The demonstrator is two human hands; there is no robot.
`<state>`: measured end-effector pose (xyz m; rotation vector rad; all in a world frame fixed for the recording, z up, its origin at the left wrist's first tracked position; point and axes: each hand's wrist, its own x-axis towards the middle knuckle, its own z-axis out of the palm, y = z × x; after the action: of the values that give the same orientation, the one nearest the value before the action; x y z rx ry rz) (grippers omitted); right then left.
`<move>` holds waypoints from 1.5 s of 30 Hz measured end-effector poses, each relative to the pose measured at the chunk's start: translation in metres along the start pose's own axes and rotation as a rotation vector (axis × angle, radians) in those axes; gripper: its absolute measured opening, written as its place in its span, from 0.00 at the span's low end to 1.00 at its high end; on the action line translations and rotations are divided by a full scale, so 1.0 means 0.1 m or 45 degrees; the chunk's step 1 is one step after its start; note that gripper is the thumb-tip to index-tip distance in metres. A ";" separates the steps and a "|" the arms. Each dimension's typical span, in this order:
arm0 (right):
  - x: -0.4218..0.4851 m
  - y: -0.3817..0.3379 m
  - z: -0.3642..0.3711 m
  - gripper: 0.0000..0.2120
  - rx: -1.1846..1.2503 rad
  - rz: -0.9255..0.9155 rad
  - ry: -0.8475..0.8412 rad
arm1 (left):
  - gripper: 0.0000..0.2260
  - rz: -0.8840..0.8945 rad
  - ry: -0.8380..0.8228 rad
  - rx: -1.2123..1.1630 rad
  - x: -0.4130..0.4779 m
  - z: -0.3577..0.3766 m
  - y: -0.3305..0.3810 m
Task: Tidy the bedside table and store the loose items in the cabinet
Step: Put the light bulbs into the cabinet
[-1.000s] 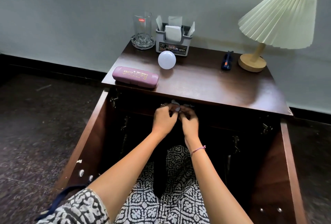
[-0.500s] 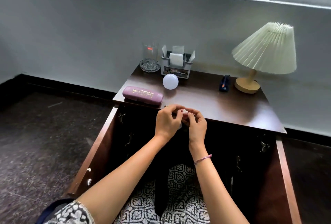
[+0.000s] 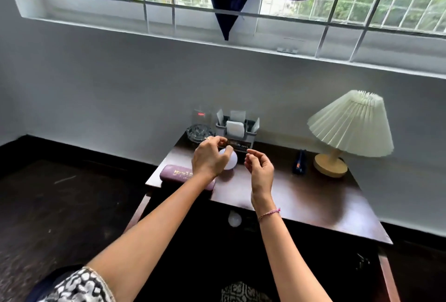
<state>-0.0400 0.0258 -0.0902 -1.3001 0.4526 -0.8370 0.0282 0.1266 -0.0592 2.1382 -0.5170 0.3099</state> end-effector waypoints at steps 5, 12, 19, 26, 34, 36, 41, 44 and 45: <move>0.27 0.22 0.06 0.09 -0.206 0.076 0.004 | 0.18 -0.158 -0.154 0.321 0.24 0.14 -0.12; 0.33 0.46 0.15 0.18 -0.289 0.267 -0.117 | 0.16 -0.228 -0.238 0.542 0.37 0.26 -0.17; 0.26 0.45 0.09 0.21 -0.374 0.159 -0.142 | 0.15 -0.155 -0.335 0.554 0.35 0.34 -0.10; 0.19 0.38 -0.09 0.24 -0.261 0.128 -0.088 | 0.17 -0.129 -0.361 0.426 0.21 0.34 0.03; 0.12 0.30 -0.38 0.25 -0.214 0.120 -0.036 | 0.14 -0.118 -0.371 0.226 -0.05 0.37 0.18; 0.10 0.28 -0.47 0.26 -0.215 0.129 -0.030 | 0.13 -0.111 -0.383 0.179 -0.11 0.39 0.20; 0.01 0.24 -0.63 0.27 -0.231 0.143 -0.050 | 0.13 -0.078 -0.368 0.073 -0.27 0.41 0.19; -0.06 0.19 -0.71 0.28 -0.228 0.150 -0.060 | 0.14 -0.080 -0.350 -0.021 -0.36 0.41 0.17; -0.08 0.17 -0.74 0.28 -0.235 0.149 -0.064 | 0.14 -0.087 -0.346 -0.056 -0.39 0.40 0.16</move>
<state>-0.0933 -0.0154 -0.1252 -1.4469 0.5707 -0.6752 -0.0129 0.0949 -0.0863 2.1617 -0.5980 -0.0318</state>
